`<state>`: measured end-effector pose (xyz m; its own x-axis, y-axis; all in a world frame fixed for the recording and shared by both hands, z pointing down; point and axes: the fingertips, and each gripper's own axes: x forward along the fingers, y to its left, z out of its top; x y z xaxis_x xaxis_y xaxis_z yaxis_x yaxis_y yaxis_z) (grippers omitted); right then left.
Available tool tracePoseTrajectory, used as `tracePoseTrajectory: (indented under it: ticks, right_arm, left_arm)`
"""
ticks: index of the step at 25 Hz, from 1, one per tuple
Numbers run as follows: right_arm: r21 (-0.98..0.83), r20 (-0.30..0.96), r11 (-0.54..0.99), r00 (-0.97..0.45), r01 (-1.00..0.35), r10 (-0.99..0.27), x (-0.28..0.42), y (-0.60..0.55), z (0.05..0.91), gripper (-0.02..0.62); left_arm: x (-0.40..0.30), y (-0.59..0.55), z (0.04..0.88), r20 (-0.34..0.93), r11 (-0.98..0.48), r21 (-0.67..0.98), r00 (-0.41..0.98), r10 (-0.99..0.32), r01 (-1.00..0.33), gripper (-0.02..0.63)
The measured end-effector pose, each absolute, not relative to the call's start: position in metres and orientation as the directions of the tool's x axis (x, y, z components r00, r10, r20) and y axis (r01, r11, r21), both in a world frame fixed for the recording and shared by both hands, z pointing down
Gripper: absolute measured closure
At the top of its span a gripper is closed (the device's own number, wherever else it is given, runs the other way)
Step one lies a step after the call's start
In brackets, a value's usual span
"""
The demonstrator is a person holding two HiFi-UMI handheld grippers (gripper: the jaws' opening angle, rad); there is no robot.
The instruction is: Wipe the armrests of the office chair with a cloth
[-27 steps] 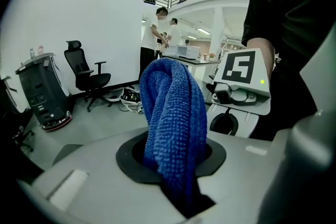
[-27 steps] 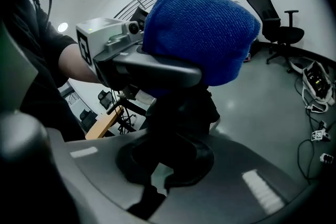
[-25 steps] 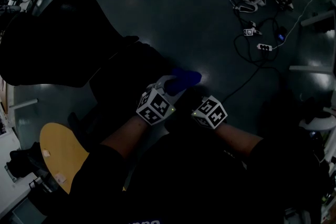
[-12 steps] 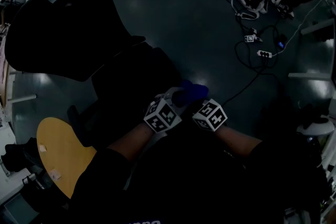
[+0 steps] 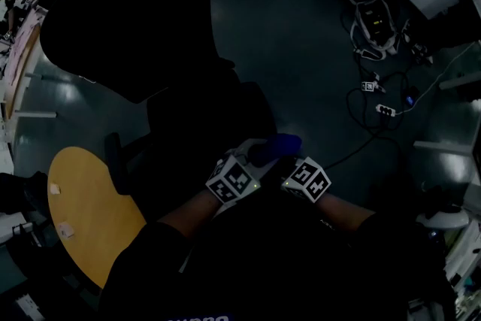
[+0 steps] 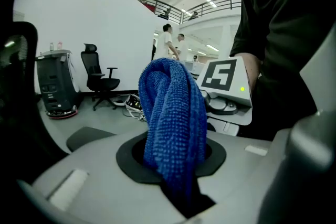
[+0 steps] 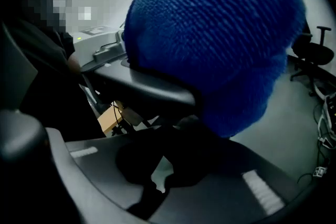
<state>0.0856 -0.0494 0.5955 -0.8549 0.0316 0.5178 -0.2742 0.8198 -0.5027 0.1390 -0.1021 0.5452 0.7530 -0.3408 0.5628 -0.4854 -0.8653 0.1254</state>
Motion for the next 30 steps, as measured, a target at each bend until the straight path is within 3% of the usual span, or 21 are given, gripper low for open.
tracePoseTrajectory:
  ticks: [5, 14, 22, 30]
  right_arm:
    - [-0.485, 0.473, 0.861, -0.874, -0.151, 0.113, 0.055, -0.054, 0.575, 0.591]
    - [-0.488, 0.424, 0.870, -0.855, 0.063, 0.299, 0.005, -0.056, 0.564, 0.591]
    - [-0.499, 0.427, 0.848, -0.801, 0.178, 0.419, -0.027, -0.047, 0.555, 0.591]
    - [-0.473, 0.478, 0.868, -0.782, 0.155, 0.400, -0.065, -0.028, 0.556, 0.591]
  left_arm:
    - [0.074, -0.130, 0.508, 0.520, -0.738, 0.079, 0.660, -0.543, -0.670, 0.497]
    - [-0.081, -0.129, 0.465, 0.486, -0.372, -0.051, 0.303, -0.820, -0.927, 0.497]
    - [-0.207, -0.083, 0.432, 0.454, -0.073, -0.123, 0.009, -0.891, -0.990, 0.497]
    - [-0.321, -0.025, 0.430, 0.454, 0.031, -0.171, -0.107, -0.885, -0.985, 0.497]
